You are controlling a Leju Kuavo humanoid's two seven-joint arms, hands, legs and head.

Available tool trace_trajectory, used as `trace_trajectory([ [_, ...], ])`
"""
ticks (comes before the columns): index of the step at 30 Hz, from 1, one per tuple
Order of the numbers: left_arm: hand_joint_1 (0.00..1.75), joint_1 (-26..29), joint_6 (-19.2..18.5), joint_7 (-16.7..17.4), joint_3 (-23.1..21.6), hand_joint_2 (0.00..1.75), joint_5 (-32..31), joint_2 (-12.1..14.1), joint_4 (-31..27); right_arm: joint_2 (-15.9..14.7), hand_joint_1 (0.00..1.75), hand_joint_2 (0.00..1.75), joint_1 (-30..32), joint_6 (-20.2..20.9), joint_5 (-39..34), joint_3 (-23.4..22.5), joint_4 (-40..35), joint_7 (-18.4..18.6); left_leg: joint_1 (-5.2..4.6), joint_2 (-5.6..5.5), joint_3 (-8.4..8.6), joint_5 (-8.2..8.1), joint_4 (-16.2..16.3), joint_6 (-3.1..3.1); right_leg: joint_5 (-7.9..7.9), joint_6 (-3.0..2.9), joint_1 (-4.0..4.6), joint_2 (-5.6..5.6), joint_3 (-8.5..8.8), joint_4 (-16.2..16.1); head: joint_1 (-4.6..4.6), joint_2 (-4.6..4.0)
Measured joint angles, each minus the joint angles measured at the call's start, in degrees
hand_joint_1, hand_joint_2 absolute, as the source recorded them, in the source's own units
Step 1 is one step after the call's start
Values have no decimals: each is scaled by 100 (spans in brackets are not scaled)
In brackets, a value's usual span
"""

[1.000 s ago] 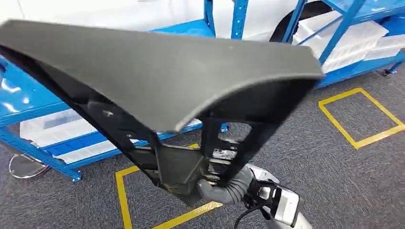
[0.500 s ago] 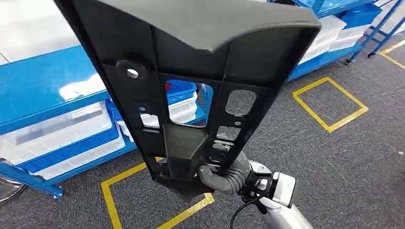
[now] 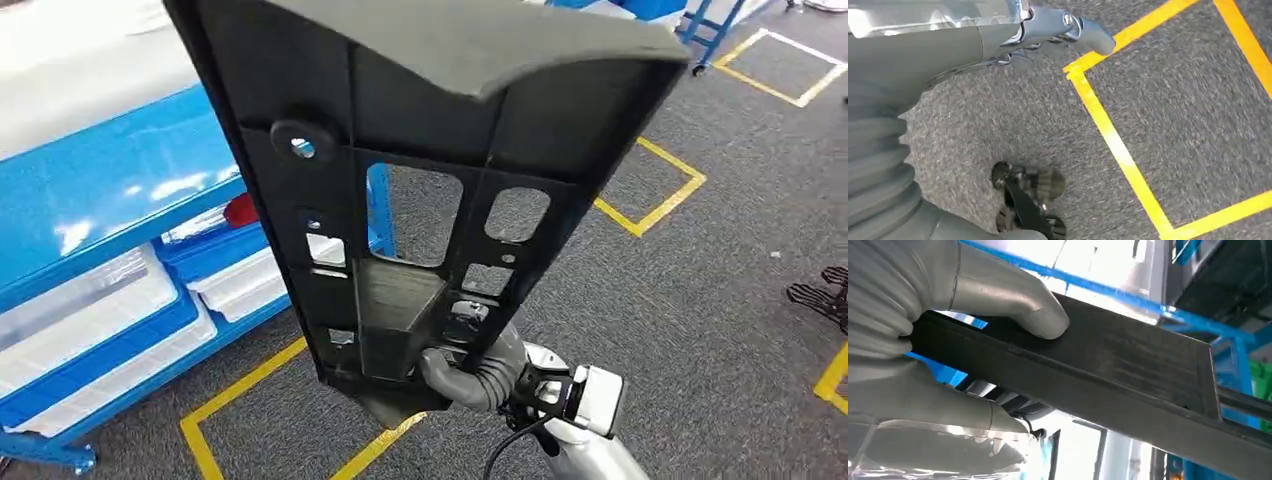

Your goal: Take the parts from the cabinet and place them on the table.

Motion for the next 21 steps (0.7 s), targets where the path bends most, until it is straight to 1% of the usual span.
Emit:
trace_trajectory([
  [1, 0, 10, -43, 2, 0, 175, -11, 7, 0, 2, 175, 175, 19, 0, 24, -24, 0, 0, 0, -7, -160, -72, 328, -3, 1, -1, 11, 73, -4, 7, -2, 0],
  [2, 0, 10, -79, 2, 0, 175, -33, 7, 0, 2, 175, 175, 37, 0, 33, -48, 2, 0, 0, -8, -194, 3, 370, 4, 1, -1, 16, 150, -1, 14, 0, 0],
  [3, 0, 4, -98, 4, 0, 175, -55, 4, 0, 4, 175, 175, 40, 0, 37, -68, 2, 2, 0, -11, -99, 195, 135, 15, 0, 0, 19, 223, 3, 26, 0, -2],
  [4, 0, -2, -118, 2, 0, 175, -57, 4, 0, 7, 175, 175, 40, 0, 41, -76, 2, 2, 2, -33, 103, 461, -302, 29, -1, 2, 20, 299, 10, 41, 0, 0],
  [5, 0, -6, -131, 2, 0, 175, -63, 7, 0, 17, 175, 175, 40, 2, 46, -87, 2, 2, 6, -128, 379, 767, -909, 51, -12, 18, 19, 381, 16, 64, 0, 0],
  [6, 0, -5, -135, 4, 0, 175, -63, 9, 0, 28, 175, 175, 41, 2, 48, -98, 2, 2, 15, -372, 550, 857, -1321, 85, -23, 37, 3, 443, 0, 81, 0, -2],
  [7, 0, -2, -140, 4, -2, 175, -63, 9, 0, 37, 175, 175, 34, 2, 50, -100, 4, 2, 28, -478, 574, 809, -1434, 79, -19, 71, 34, 505, -44, 133, 7, 0],
  [8, 0, -21, -140, 4, -2, 175, -61, 9, 0, 44, 175, 175, 39, 2, 50, -103, 2, 0, 6, -422, 577, 814, -1398, 87, 3, 108, 10, 558, -86, 125, -4, 0],
  [10, 0, -41, -173, -18, -2, 175, -57, 9, 0, 44, 175, 175, 61, 0, 70, -116, 0, 2, -21, -342, 569, 828, -1397, 129, 36, 182, -23, 661, -112, 94, 0, 0],
  [11, 0, -58, -220, -59, -2, 175, -50, -17, 0, 44, 175, 175, 61, 0, 92, -133, -2, 2, 41, -277, 583, 865, -1461, 183, 39, 223, 18, 714, -130, 101, 2, 0],
  [12, 0, -82, -258, -76, -2, 175, -48, -29, -2, 44, 175, 175, 68, 2, 96, -151, -4, 2, 39, -189, 590, 886, -1479, 217, -47, 236, 17, 498, -162, 200, -11, 0],
  [13, 0, -86, -266, -90, -2, 175, -30, -37, -2, 44, 175, 175, 47, 7, 98, -168, -18, 2, 38, -139, 587, 888, -1484, 254, -247, 254, 22, 246, -305, 496, 61, 0],
  [14, 0, -77, -269, -92, -2, 175, -26, -48, -2, 44, 175, 175, 33, 4, 100, -179, -20, 0, 26, -67, 587, 885, -1483, 258, -485, 284, 8, 97, -525, 957, 61, 0],
  [15, 0, -69, -266, -72, 0, 175, -37, -61, 0, 44, 175, 175, 33, -4, 107, -188, -20, 0, 14, 3, 586, 881, -1482, 263, -693, 306, -12, 28, -764, 1456, 59, 0],
  [16, 0, -69, -242, -22, -2, 175, -57, -76, 0, 41, 175, 175, 36, -26, 135, -197, -20, 0, 9, 79, 580, 880, -1480, 263, -808, 321, -30, 6, -957, 1842, 66, 0],
  [17, 0, -74, -220, 17, -2, 175, -68, -81, 0, 39, 175, 175, 45, -46, 170, -199, -20, 2, 9, 148, 580, 877, -1479, 259, -782, 328, -44, -3, -1014, 1950, 63, 0],
  [18, 0, -79, -203, 59, -2, 175, -83, -94, 0, 37, 175, 175, 53, -63, 212, -199, -20, 2, 9, 213, 585, 871, -1479, 254, -638, 331, -51, -19, -931, 1780, 68, 0],
  [19, 0, -84, -192, 87, -2, 175, -85, -103, 0, 37, 175, 175, 64, -85, 253, -199, -33, 2, 9, 270, 596, 862, -1479, 245, -418, 324, -54, -50, -719, 1385, 64, -2],
  [20, 0, -86, -188, 94, -2, 175, -74, -116, 0, 37, 175, 175, 76, -112, 286, -199, -55, 2, 9, 330, 613, 849, -1479, 228, -147, 304, -51, -124, -388, 765, 66, 0],
  [21, 0, -86, -201, 94, 0, 175, -66, -125, 0, 37, 175, 175, 86, -135, 310, -199, -91, 2, -1, 369, 636, 833, -1479, 205, 16, 267, -26, -359, -90, 225, 66, 0],
])
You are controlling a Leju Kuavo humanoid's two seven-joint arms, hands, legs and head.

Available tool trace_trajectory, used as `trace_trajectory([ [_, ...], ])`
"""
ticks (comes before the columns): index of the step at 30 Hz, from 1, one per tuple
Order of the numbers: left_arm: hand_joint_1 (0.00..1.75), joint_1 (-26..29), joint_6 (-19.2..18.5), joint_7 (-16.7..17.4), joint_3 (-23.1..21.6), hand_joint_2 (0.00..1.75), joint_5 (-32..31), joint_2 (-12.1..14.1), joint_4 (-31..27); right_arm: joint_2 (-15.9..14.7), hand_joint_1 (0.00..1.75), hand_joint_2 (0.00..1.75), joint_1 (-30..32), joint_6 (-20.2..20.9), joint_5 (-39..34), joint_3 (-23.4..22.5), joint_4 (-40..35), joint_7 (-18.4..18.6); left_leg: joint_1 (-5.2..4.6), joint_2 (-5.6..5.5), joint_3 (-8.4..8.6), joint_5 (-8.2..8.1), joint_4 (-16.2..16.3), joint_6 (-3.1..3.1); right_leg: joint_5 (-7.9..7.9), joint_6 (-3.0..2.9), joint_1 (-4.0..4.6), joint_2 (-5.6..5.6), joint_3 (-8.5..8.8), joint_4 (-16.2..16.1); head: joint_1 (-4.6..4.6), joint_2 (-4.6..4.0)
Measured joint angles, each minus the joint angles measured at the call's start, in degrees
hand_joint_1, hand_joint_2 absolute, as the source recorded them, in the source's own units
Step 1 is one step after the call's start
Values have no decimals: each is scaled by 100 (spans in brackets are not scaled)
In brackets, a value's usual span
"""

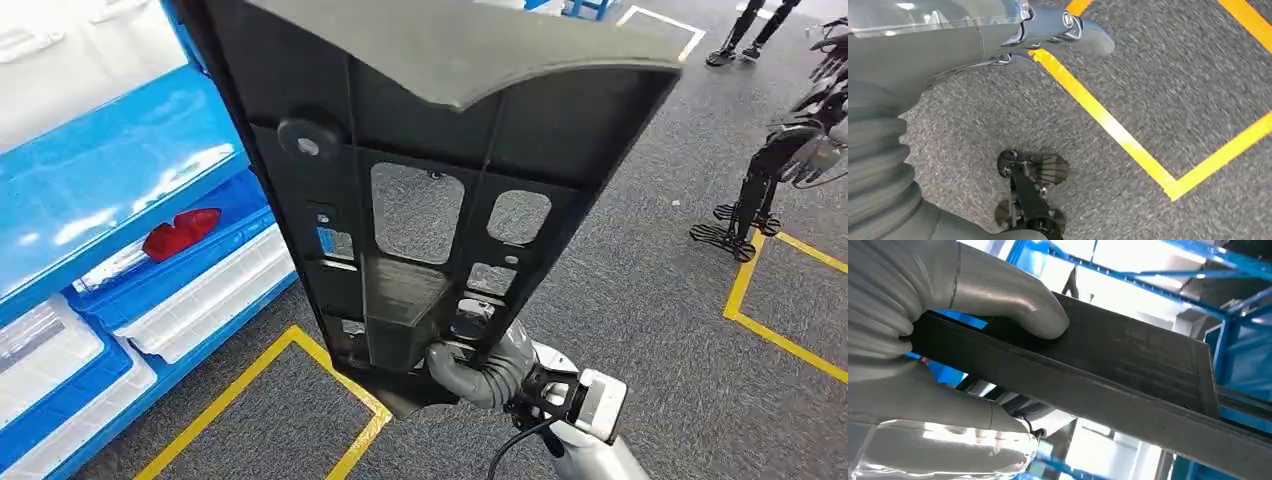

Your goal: Take the parts from the cabinet and place them on the table.

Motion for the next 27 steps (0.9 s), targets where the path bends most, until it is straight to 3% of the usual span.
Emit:
trace_trajectory([
  [1, 0, 4, -32, 0, 0, 175, 15, -8, 0, 0, 175, 175, 1, -7, 17, 2, -20, 0, -43, 42, 2, -18, 2, -31, -100, -45, 78, -193, 47, -124, -4, 0],
  [5, 0, -12, -79, 72, 33, 175, 129, -48, 0, -4, 175, 175, 25, -11, 59, 7, -75, 0, -46, 259, 61, -38, -28, -160, -46, -150, 79, 92, -3, -168, -2, 0],
  [6, 0, -20, -111, 77, 68, 175, 138, -54, 0, -4, 175, 175, 41, -2, 64, 7, -105, 0, -9, 114, 51, -107, 23, -198, -14, -186, 24, 147, 39, -214, -13, 0],
  [7, 0, -15, -138, 79, 94, 175, 124, -79, 0, -4, 175, 175, 25, 7, 64, 4, -121, -2, -6, -163, -40, -299, 269, -199, -2, -227, 22, 208, 45, -222, -15, 0],
  [8, 0, 0, -162, 92, 94, 175, 77, -90, 0, -2, 175, 175, 28, 4, 61, 4, -127, -4, 0, -291, -222, -532, 683, -199, -2, -251, 24, 257, 42, -222, -43, -2],
  [10, 0, 30, -140, 98, 96, 175, 46, -105, 0, -13, 175, 175, 62, 6, 31, 4, -129, 0, -1, -375, -698, -923, 1667, -206, 1, -267, 51, 418, 36, -215, -61, 0],
  [11, 0, 41, -138, 86, 98, 175, 48, -109, 0, -19, 175, 175, 85, 35, -28, 0, -129, 0, -1, -375, -828, -936, 1892, -202, 1, -267, 62, 494, 36, -209, -61, 0],
  [12, 0, 43, -138, 68, 98, 175, 48, -114, 0, -26, 175, 175, 99, 55, -76, -7, -129, 0, -2, -376, -823, -807, 1822, -191, 1, -267, 65, 569, 42, -201, -59, 0],
  [13, 0, 39, -140, 48, 98, 175, 48, -116, 0, -33, 175, 175, 99, 79, -105, -9, -129, 0, -2, -386, -687, -552, 1475, -173, -1, -265, 65, 652, 46, -190, -61, 0],
  [14, 0, 34, -147, 33, 98, 175, 48, -120, 0, -35, 175, 175, 99, 98, -118, -11, -129, 0, 0, -430, -439, -227, 908, -152, -7, -255, 64, 739, 55, -174, -61, -2],
  [15, 0, 33, -151, 26, 98, 175, 50, -120, 0, -35, 175, 175, 99, 111, -120, -11, -131, 0, 3, -576, -210, 29, 386, -129, -18, -239, 60, 807, 57, -154, -63, 0],
  [16, 0, 34, -155, 17, 101, 175, 50, -120, 0, -35, 175, 175, 100, 118, -122, -13, -131, 0, 11, -852, -102, -16, 137, -104, -29, -206, 74, 870, 34, -125, -57, -2],
  [18, 0, 29, -138, -4, 101, 175, 48, -142, 0, -41, 175, 175, 105, 153, -157, -18, -140, 0, -11, -786, -96, -10, 75, -94, -14, -143, 33, 974, -30, -104, -61, 0],
  [20, 0, 7, -96, -11, 116, 175, 70, -155, 0, -55, 175, 175, 107, 208, -201, -50, -147, 0, -23, -680, -76, 22, 52, -34, 23, -59, 15, 1090, -50, -129, -57, 0],
  [21, 0, -1, -81, -11, 122, 175, 74, -199, 0, -61, 175, 175, 100, 232, -214, -61, -149, 0, 33, -591, -54, 63, -6, 19, -13, -46, 19, 1037, -55, -91, -66, 0],
  [22, 0, -12, -63, -13, 136, 175, 76, -197, -2, -72, 175, 175, 77, 236, -223, -68, -149, 0, 19, -534, -41, 68, -25, 56, -146, -24, 56, 720, -136, 88, -26, -2],
  [23, 0, -2, -59, -13, 140, 175, 81, -199, -2, -74, 175, 175, 57, 238, -223, -68, -149, 0, 7, -467, -42, 68, -24, 69, -369, 10, 46, 513, -326, 470, -2, 0],
  [25, 0, 22, -59, -11, 146, 175, 81, -203, -2, -79, 175, 175, 64, 238, -225, -72, -147, 0, -13, -328, -45, 57, -20, 83, -762, 54, 2, 377, -800, 1418, -2, 0],
  [26, 0, 23, -61, -7, 151, 175, 81, -205, -2, -87, 175, 175, 64, 238, -225, -72, -145, 0, -14, -259, -48, 52, -18, 81, -819, 71, -17, 367, -955, 1712, -7, 0],
  [27, 0, 20, -66, 2, 159, 175, 68, -208, 0, -89, 175, 175, 64, 238, -225, -72, -142, 0, -14, -190, -43, 45, -18, 74, -735, 85, -36, 358, -966, 1706, -2, 0],
])
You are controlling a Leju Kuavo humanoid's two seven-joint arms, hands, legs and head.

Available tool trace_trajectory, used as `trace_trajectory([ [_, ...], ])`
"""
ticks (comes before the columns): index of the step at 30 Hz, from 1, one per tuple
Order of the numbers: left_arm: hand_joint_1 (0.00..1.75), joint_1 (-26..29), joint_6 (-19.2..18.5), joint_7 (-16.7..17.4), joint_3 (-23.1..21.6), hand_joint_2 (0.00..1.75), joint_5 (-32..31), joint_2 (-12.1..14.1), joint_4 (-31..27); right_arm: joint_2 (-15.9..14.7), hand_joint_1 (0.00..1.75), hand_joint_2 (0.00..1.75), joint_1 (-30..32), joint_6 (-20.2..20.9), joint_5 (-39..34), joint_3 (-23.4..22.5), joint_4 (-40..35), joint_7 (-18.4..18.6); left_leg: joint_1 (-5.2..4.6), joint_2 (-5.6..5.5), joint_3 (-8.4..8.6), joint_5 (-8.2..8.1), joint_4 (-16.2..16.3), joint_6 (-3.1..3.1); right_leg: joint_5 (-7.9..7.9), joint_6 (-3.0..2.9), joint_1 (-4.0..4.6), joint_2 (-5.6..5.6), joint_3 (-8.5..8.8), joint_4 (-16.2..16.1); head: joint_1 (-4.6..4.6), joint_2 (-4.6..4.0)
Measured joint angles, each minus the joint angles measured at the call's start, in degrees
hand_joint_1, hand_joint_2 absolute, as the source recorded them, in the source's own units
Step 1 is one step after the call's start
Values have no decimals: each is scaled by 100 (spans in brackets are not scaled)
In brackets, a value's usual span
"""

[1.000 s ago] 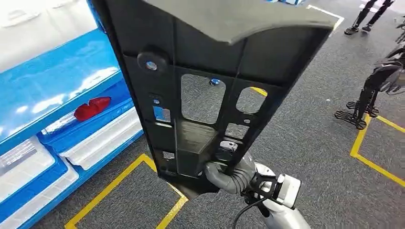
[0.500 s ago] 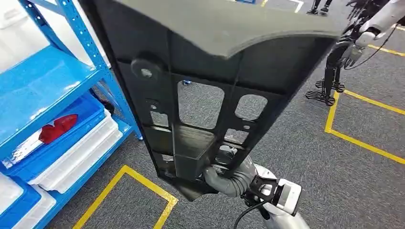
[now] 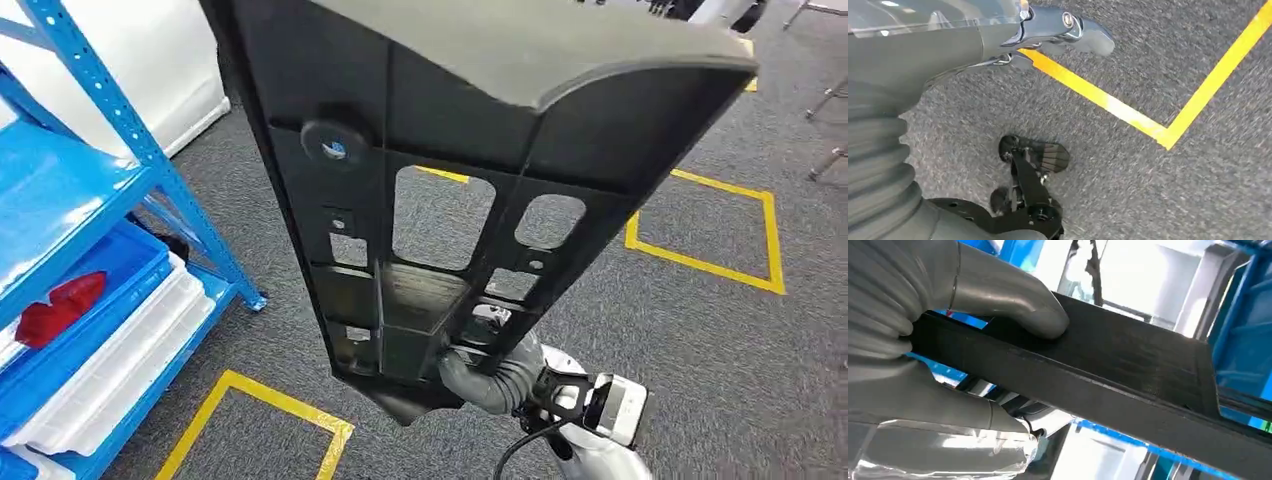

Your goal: Take the parts from the cabinet and place them on the table.

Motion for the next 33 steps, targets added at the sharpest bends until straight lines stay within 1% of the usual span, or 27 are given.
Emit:
trace_trajectory([
  [1, 0, -9, 2, 26, 13, 175, -7, -2, -2, 0, 175, 175, -5, -2, 0, 0, 0, 0, 0, 61, 9, -11, 0, -7, 197, 5, -17, -21, 145, -290, -2, 0],
  [2, 0, -17, 11, 48, 22, 175, -22, -9, -2, 0, 175, 175, -9, -2, 0, 0, 0, 0, 0, 116, 26, -22, 1, -22, 442, -1, -23, -70, 409, -791, -2, 0],
  [3, 0, -23, 24, 68, 29, 175, -37, -17, -2, 0, 175, 175, -17, -2, 0, 0, -2, 0, 0, 161, 49, -36, 1, -42, 669, -14, -20, -171, 725, -1366, 0, 0],
  [4, 0, -24, 26, 79, 37, 175, -48, -24, -2, 0, 175, 175, -34, -2, 0, 0, -2, 0, -10, 208, 71, -55, 1, -71, 693, -50, 3, -390, 955, -1837, -2, 0],
  [5, 0, -24, 28, 74, 55, 175, -55, -28, -2, 0, 175, 175, -44, -4, -2, 2, -4, 0, -45, 252, 69, -73, 4, -106, 698, -96, 52, -411, 958, -1850, -15, -2],
  [8, 0, -33, 15, 46, 70, 175, -83, -44, -2, -2, 175, 175, -51, -37, 0, 0, -7, 0, -29, 372, 108, -77, -28, -211, 691, -183, 95, -225, 913, -1832, -6, 0],
  [9, 0, -41, 9, 35, 70, 175, -107, -46, -2, 0, 175, 175, -50, -57, 9, -6, -13, 0, -23, 401, 124, -103, -25, -251, 728, -234, 54, -161, 946, -1894, -15, 0],
  [10, 0, -47, 5, 26, 70, 175, -122, -46, -2, 0, 175, 175, -43, -83, 13, -9, -28, -2, 7, 161, 96, -184, 69, -276, 753, -260, 33, -125, 969, -1927, -24, -2],
  [11, 0, -42, 0, 15, 70, 175, -123, -46, -2, 2, 175, 175, -55, -107, 15, -11, -31, -2, 11, -55, -43, -403, 391, -275, 759, -300, 26, -83, 970, -1929, -33, 0],
  [13, 0, -12, -2, 13, 70, 175, -136, -55, 0, 9, 175, 175, -47, -120, 15, -11, -33, -2, 19, -180, -499, -863, 1363, -292, 755, -327, 46, 47, 968, -1927, -63, 0],
  [14, 0, 6, -6, 13, 70, 175, -148, -54, 0, 7, 175, 175, -31, -129, 15, -11, -33, 0, 18, -189, -704, -980, 1760, -298, 757, -332, 62, 120, 968, -1923, -61, 0],
  [15, 0, 13, -13, 13, 70, 175, -184, -52, -2, 7, 175, 175, -4, -131, 15, -13, -33, 0, 18, -189, -807, -945, 1910, -291, 757, -332, 73, 198, 970, -1917, -61, 0],
  [16, 0, 12, -24, 13, 70, 175, -199, -52, -2, 7, 175, 175, 23, -140, 15, -15, -33, 0, 18, -194, -756, -759, 1733, -278, 757, -332, 78, 279, 978, -1910, -61, 0],
  [18, 0, 3, -55, 13, 70, 175, -238, -48, -2, -2, 175, 175, 67, -146, 11, -39, -42, 0, 21, -296, -312, -148, 699, -233, 745, -315, 79, 444, 994, -1882, -61, 0],
  [19, 0, 7, -61, 13, 70, 175, -238, -42, 0, -4, 175, 175, 87, -142, 2, -55, -50, 0, 24, -506, -115, 47, 238, -210, 736, -300, 69, 504, 988, -1865, -63, -2],
  [20, 0, 6, -65, 18, 68, 175, -241, -37, 0, -7, 175, 175, 101, -129, -2, -63, -52, -2, 43, -793, -63, -52, 98, -195, 731, -272, 90, 551, 952, -1837, -55, -2],
  [21, 0, -2, -70, 20, 68, 175, -238, -39, -2, -11, 175, 175, 119, -120, -4, -66, -55, 0, 28, -720, -59, -32, 73, -198, 744, -235, 58, 623, 908, -1826, -72, 0],
  [23, 0, -15, -76, 24, 68, 175, -238, -37, -2, -28, 175, 175, 169, -116, -4, -70, -59, 0, -18, -622, -51, -24, 72, -148, 777, -150, 12, 744, 886, -1854, -76, 0],
  [24, 0, -29, -79, 24, 70, 175, -238, -37, -2, -39, 175, 175, 180, -122, -4, -77, -74, 0, 13, -546, -26, 12, 15, -96, 790, -101, 42, 821, 870, -1865, -70, 0],
  [25, 0, -42, -85, 24, 68, 175, -238, -39, -2, -50, 175, 175, 196, -127, -4, -85, -87, 0, 35, -443, 0, 45, -36, -57, 739, -106, 26, 650, 864, -1790, -74, 0],
  [26, 0, -39, -85, 24, 70, 175, -236, -37, -2, -59, 175, 175, 187, -127, -5, -98, -101, -2, 26, -388, 15, 51, -64, -13, 579, -92, 57, 319, 754, -1581, -40, -2],
  [27, 0, -33, -83, 24, 70, 175, -238, -37, -2, -61, 175, 175, 185, -127, -7, -107, -101, -4, 8, -307, 13, 47, -64, 3, 345, -63, 47, 134, 544, -1162, -32, 0],
  [29, 0, -14, -81, 26, 70, 175, -238, -35, -2, -72, 175, 175, 212, -127, -7, -111, -101, -2, -19, -142, 9, 29, -57, 19, -34, -19, 0, 16, 76, -223, -30, 0],
  [30, 0, -11, -81, 28, 70, 175, -236, -35, -2, -83, 175, 175, 226, -127, -7, -111, -101, -2, -24, -57, 7, 22, -52, 14, -57, -1, -22, 7, -33, -13, -33, 0],
  [31, 0, -13, -81, 28, 70, 175, -236, -35, -2, -92, 175, 175, 233, -127, -7, -114, -98, -2, -25, 13, 10, 13, -47, 5, 52, 12, -34, -5, 18, -114, -30, 0],
  [32, 0, -22, -81, 28, 70, 175, -236, -35, -2, -96, 175, 175, 232, -127, -7, -114, -101, 0, -25, 81, 16, -4, -39, -9, 267, 15, -39, -36, 220, -483, -30, 0],
  [33, 0, -29, -76, 30, 70, 175, -234, -35, -2, -96, 175, 175, 230, -114, -11, -114, -101, 0, -24, 138, 30, -21, -32, -21, 505, 7, -39, -102, 514, -1016, -28, -2],
])
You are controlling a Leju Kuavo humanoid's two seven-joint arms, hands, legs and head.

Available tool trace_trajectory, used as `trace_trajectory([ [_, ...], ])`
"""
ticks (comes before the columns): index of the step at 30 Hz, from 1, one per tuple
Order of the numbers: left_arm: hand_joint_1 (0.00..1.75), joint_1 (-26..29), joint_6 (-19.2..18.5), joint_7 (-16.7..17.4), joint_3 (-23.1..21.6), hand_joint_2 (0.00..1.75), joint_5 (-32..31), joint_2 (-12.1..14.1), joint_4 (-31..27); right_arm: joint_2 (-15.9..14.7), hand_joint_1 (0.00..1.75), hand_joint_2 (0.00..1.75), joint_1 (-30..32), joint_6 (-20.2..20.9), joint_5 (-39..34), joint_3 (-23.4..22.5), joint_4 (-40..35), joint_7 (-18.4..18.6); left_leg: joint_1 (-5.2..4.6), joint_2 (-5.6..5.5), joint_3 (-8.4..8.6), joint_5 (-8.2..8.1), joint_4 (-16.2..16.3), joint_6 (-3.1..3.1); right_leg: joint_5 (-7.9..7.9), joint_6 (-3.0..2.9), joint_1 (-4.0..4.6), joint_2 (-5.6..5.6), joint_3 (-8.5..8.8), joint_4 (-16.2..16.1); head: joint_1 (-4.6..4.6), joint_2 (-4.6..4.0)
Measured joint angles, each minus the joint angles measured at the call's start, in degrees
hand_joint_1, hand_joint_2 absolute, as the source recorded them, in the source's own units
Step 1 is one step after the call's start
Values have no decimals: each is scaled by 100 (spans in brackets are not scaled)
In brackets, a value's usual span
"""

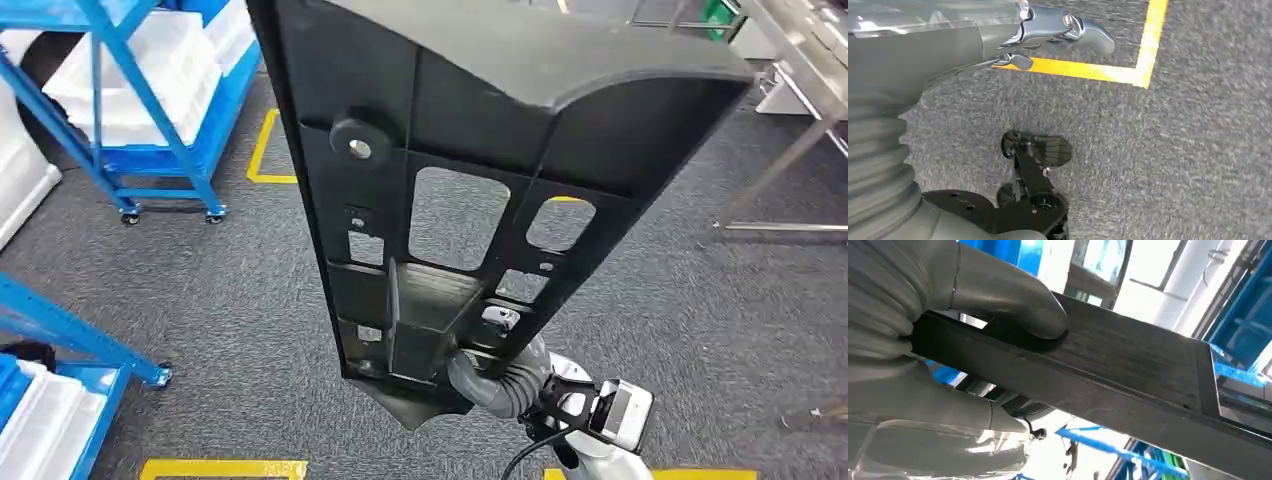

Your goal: Take the parts from the cabinet and place them on the table.

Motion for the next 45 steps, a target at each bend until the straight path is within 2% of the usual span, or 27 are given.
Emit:
trace_trajectory([
  [1, 0, -3, 2, 0, 0, 175, 13, 0, 0, 0, 175, 175, -10, 35, -22, 0, 0, 0, -1, 47, 23, -17, 3, -26, 198, -19, 7, -149, 318, -556, 0, 2],
  [2, 0, -2, 4, 0, 2, 175, 46, 0, 0, 0, 175, 175, -30, 83, -37, 0, 2, 0, -35, 88, 41, -39, 4, -60, 120, -84, 71, -405, 464, -817, -6, 2],
  [6, 0, -16, 26, -57, 15, 175, 105, -11, 0, 4, 175, 175, -189, 223, -81, 7, 50, 0, -41, 283, 110, -72, -28, -185, 157, -191, 112, -168, 436, -849, -11, 2],
  [7, 0, -33, 26, -61, 18, 175, 107, -13, 0, 17, 175, 175, -233, 225, -85, 13, 65, 2, -8, 230, 103, -128, 10, -228, 198, -240, 31, -95, 493, -916, -20, 2],
  [9, 0, -34, 52, -59, 30, 175, 118, -20, 2, 31, 175, 175, -329, 242, -126, 15, 92, 0, 6, -213, -127, -502, 599, -238, 200, -299, 46, -13, 509, -931, -54, 2],
  [11, 0, 4, 90, -54, 50, 175, 122, -28, 2, 42, 175, 175, -355, 282, -177, 15, 120, 0, 7, -325, -621, -916, 1591, -252, 198, -319, 66, 128, 507, -925, -74, 2],
  [12, 0, 31, 96, -54, 59, 175, 120, -28, 2, 42, 175, 175, -355, 290, -205, 15, 142, 0, 7, -327, -803, -962, 1908, -255, 196, -320, 77, 211, 507, -921, -81, 2],
  [14, 0, 46, 101, -54, 70, 175, 111, -28, 2, 42, 175, 175, -365, 288, -234, 20, 166, 0, 7, -336, -761, -629, 1635, -241, 191, -312, 76, 372, 519, -901, -79, 2],
  [16, 0, 44, 107, -54, 109, 175, 105, -28, 2, 42, 175, 175, -399, 295, -282, 20, 168, 0, 34, -492, -319, -11, 575, -224, 160, -279, 66, 525, 543, -861, -77, 2],
  [17, 0, 51, 125, -54, 131, 175, 100, -28, 2, 42, 175, 175, -419, 302, -310, 20, 170, 0, 65, -776, -184, 67, 216, -216, 143, -254, 57, 580, 527, -838, -83, 0],
  [18, 0, 51, 129, -65, 149, 175, 96, -31, 2, 42, 175, 175, -455, 302, -328, 20, 179, 0, 70, -821, -133, 8, 96, -211, 130, -223, 90, 660, 482, -779, -81, 2],
  [22, 0, 31, 153, -68, 151, 175, 41, -37, 2, 22, 175, 175, -493, 253, -343, 35, 216, 0, 68, -602, -128, 62, 76, -68, 168, -83, 53, 809, 421, -806, -88, 2],
  [23, 0, 20, 153, -70, 151, 175, 28, -35, 2, 0, 175, 175, -507, 229, -350, 39, 216, -2, 53, -532, -114, 75, 52, -32, 74, -70, 75, 467, 372, -686, -74, 0],
  [24, 0, 23, 153, -70, 153, 175, 13, -35, 2, -11, 175, 175, -532, 205, -352, 42, 216, 0, 41, -470, -114, 73, 50, 11, -118, -45, 77, 251, 223, -386, -37, 2],
  [26, 0, 45, 151, -68, 153, 175, -9, -33, 2, -35, 175, 175, -529, 199, -373, 44, 219, -2, 12, -326, -121, 62, 50, 29, -561, -4, 51, 122, -262, 595, -37, 2],
  [28, 0, 53, 151, -63, 153, 175, -28, -35, 2, -77, 175, 175, -502, 203, -380, 48, 225, 0, 0, -173, -122, 52, 52, 36, -620, 18, 28, 110, -499, 1044, -37, 2],
  [29, 0, 54, 153, -63, 153, 175, -46, -37, 2, -96, 175, 175, -494, 203, -382, 48, 225, 0, -3, -101, -118, 45, 53, 29, -453, 18, 22, 98, -396, 828, -39, 2],
  [31, 0, 41, 151, -63, 151, 175, -63, -46, 2, -107, 175, 175, -499, 201, -385, 48, 225, 0, -5, 14, -89, 25, 53, 4, 20, -17, 28, -29, 156, -201, -37, 2],
  [32, 0, 35, 153, -61, 151, 175, -68, -50, 2, -107, 175, 175, -505, 199, -385, 48, 223, 0, -13, 52, -63, 11, 53, -18, 167, -56, 50, -259, 441, -691, -35, 2],
  [33, 0, 36, 153, -59, 151, 175, -70, -52, 2, -107, 175, 175, -517, 194, -382, 50, 225, 0, -55, 103, -59, -14, 65, -57, 90, -92, 128, -372, 491, -824, -42, 0],
  [37, 0, 33, 181, -33, 151, 175, -94, -50, 2, -116, 175, 175, -513, 179, -387, 52, 223, 0, -52, 301, 9, -52, 43, -179, 118, -201, 125, -113, 465, -850, -48, 2],
  [38, 0, 26, 188, -28, 151, 175, -114, -50, 2, -116, 175, 175, -509, 177, -387, 52, 218, 0, -25, 238, -1, -105, 71, -225, 152, -235, 69, -47, 523, -901, -53, 2],
  [39, 0, 18, 190, -28, 151, 175, -122, -50, 2, -127, 175, 175, -517, 168, -393, 52, 214, -4, -7, -39, -71, -255, 286, -244, 154, -253, 69, -9, 533, -913, -48, 2],
  [40, 0, 15, 190, -15, 151, 175, -125, -52, 2, -127, 175, 175, -518, 162, -391, 55, 214, -2, -5, -215, -274, -493, 724, -252, 153, -279, 71, 37, 532, -912, -70, 2],
  [42, 0, 45, 190, -6, 149, 175, -127, -55, 2, -129, 175, 175, -505, 159, -391, 57, 219, -2, -6, -317, -767, -885, 1708, -263, 145, -301, 91, 174, 530, -907, -79, 0],
  [43, 0, 66, 190, 0, 149, 175, -125, -52, 2, -131, 175, 175, -487, 159, -391, 59, 225, 0, -6, -323, -902, -891, 1940, -263, 144, -301, 96, 260, 533, -900, -87, 2],
  [45, 0, 75, 190, 0, 149, 175, -122, -52, 2, -131, 175, 175, -468, 155, -391, 61, 225, 0, -6, -332, -759, -520, 1523, -236, 137, -296, 95, 415, 551, -885, -85, 2],
])
